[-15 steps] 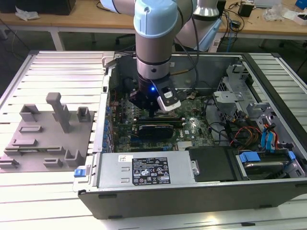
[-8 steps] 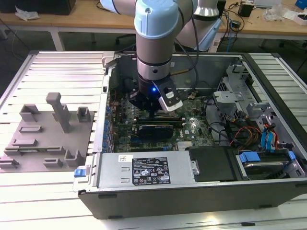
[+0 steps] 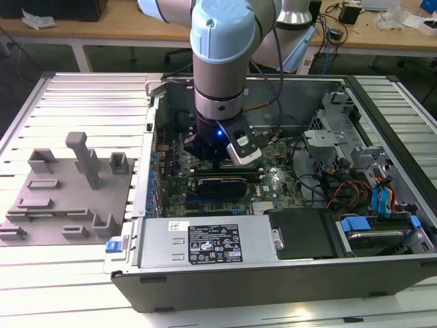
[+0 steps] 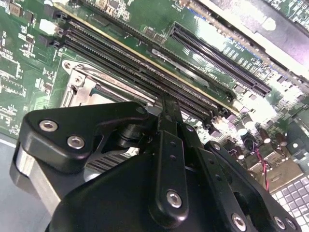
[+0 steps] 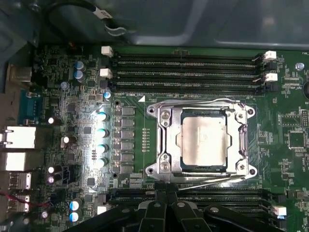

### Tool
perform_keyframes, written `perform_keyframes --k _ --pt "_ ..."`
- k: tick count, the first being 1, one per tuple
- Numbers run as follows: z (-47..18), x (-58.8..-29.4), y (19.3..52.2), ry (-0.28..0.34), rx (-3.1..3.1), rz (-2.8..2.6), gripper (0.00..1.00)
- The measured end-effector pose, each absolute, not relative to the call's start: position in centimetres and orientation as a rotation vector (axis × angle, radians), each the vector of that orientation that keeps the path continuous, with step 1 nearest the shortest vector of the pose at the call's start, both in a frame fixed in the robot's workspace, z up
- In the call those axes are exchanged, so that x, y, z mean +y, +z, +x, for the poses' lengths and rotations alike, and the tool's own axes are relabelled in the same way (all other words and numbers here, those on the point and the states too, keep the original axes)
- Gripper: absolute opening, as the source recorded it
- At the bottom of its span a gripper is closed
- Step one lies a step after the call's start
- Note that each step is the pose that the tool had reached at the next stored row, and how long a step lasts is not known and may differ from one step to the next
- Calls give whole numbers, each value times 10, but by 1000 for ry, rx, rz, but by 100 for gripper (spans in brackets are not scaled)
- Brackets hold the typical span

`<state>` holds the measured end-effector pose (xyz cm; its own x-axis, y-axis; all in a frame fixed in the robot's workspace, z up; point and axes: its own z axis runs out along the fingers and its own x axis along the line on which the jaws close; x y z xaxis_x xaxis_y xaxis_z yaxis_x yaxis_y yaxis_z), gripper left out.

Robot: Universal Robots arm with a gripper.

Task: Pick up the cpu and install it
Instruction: 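Install the second cpu locking lever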

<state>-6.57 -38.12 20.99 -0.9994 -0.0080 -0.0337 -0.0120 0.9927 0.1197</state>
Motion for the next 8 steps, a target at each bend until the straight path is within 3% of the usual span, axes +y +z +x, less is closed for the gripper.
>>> perform_keyframes --k 8 --pt "-68 -382 208 223 3099 -16 11"
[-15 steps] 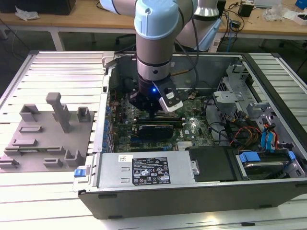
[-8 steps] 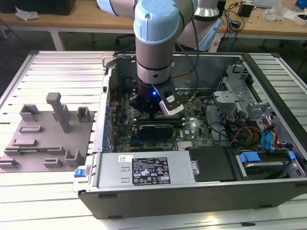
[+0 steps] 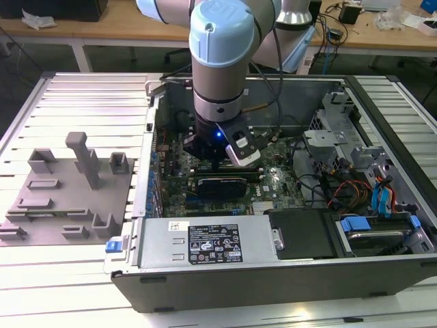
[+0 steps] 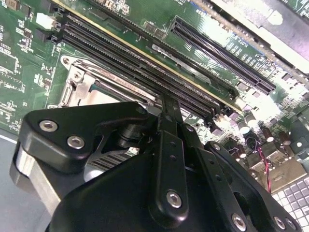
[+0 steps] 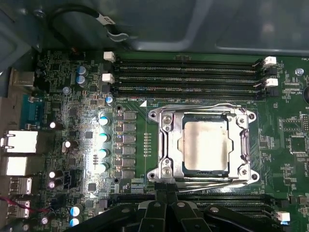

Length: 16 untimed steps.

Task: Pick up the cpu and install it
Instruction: 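Install the second cpu locking lever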

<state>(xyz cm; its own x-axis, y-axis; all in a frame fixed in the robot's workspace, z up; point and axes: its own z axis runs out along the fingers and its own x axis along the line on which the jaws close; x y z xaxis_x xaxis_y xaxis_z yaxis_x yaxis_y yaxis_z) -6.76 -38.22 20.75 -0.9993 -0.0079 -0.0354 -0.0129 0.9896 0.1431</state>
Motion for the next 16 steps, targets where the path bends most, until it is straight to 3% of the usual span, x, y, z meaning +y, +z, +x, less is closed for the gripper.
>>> perform_keyframes --k 16 --pt "-75 -380 201 294 3090 -15 11"
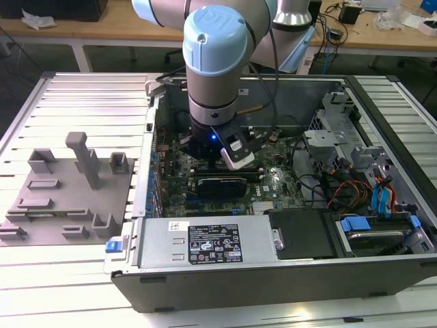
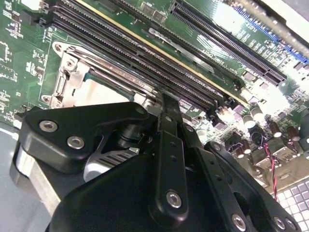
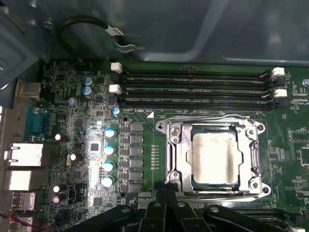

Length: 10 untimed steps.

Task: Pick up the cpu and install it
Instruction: 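Install the second cpu locking lever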

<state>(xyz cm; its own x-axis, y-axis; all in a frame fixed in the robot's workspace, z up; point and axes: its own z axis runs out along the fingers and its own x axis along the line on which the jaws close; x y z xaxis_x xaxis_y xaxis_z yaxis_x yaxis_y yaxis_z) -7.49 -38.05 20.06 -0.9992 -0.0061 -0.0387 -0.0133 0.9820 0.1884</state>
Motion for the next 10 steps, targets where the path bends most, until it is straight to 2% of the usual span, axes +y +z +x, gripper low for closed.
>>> perform_keyframes --k 10 --pt "-78 -381 198 294 3090 -16 11"
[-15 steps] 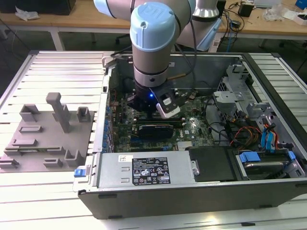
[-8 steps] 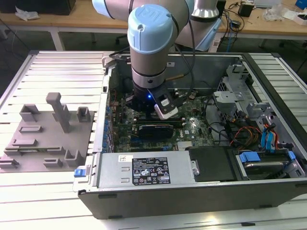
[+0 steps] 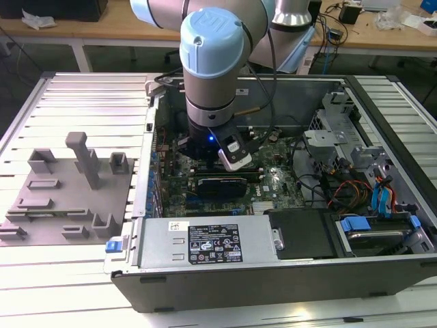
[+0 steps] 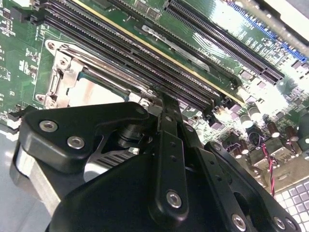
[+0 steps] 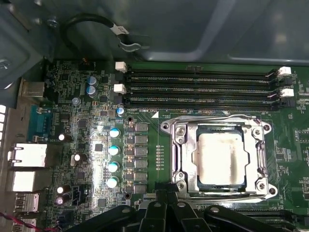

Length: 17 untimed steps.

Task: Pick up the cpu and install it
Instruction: 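Install the second cpu locking lever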

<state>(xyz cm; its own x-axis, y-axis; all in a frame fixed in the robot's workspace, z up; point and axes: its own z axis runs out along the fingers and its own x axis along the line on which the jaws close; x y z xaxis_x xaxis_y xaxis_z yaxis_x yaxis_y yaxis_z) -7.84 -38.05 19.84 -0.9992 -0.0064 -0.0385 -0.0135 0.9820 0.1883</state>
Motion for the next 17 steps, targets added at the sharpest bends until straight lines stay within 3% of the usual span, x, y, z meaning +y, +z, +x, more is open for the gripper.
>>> perform_keyframes --k 11,14,17 --pt "-78 -380 218 289 3090 -15 11" --pt "-77 -380 225 234 3096 -16 11" --pt "-68 -380 225 230 3096 -16 11"
